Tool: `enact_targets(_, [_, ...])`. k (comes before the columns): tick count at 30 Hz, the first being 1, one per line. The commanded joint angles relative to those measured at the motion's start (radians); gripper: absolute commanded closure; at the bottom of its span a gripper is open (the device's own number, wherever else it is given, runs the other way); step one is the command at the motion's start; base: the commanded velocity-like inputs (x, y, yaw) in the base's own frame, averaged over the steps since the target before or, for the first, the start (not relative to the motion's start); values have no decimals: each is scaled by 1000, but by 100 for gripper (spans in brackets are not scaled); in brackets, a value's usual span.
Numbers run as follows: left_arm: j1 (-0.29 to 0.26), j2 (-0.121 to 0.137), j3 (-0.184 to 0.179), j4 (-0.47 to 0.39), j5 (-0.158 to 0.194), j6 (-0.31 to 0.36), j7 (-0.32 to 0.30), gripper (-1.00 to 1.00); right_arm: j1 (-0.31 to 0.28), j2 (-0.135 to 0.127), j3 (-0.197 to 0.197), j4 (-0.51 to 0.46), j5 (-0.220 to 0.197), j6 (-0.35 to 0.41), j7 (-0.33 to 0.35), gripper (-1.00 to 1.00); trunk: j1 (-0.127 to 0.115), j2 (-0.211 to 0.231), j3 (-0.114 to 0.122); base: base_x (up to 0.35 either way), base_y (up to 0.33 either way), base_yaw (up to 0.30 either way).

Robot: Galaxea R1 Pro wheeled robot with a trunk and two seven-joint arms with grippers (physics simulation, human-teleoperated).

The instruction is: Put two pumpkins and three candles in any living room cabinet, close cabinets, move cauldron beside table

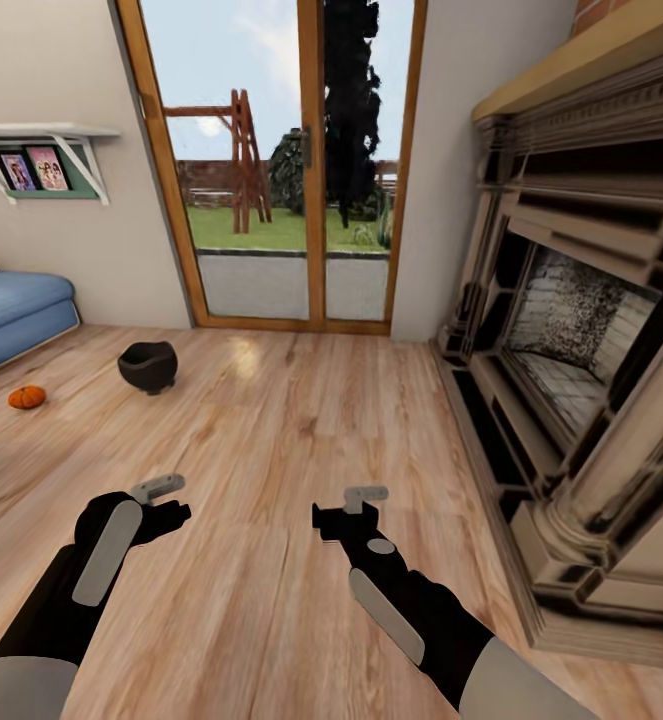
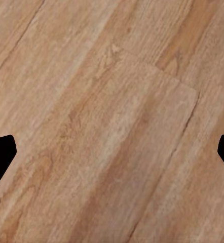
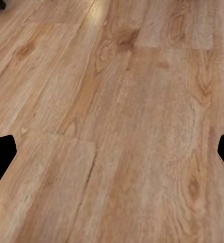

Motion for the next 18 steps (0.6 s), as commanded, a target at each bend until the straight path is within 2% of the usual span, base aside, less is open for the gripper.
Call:
enact_targets(1, [-1,0,0,-1,11,2,10,-100,-1,0,3,-1,-5,4,-9,-100,0,0,-1,341,0,0])
enact_targets(18, [-1,-1,0,-1,10,3,10,-100,-1,0,0,-1,-8,-38,-9,-100,0,0,-1,341,0,0])
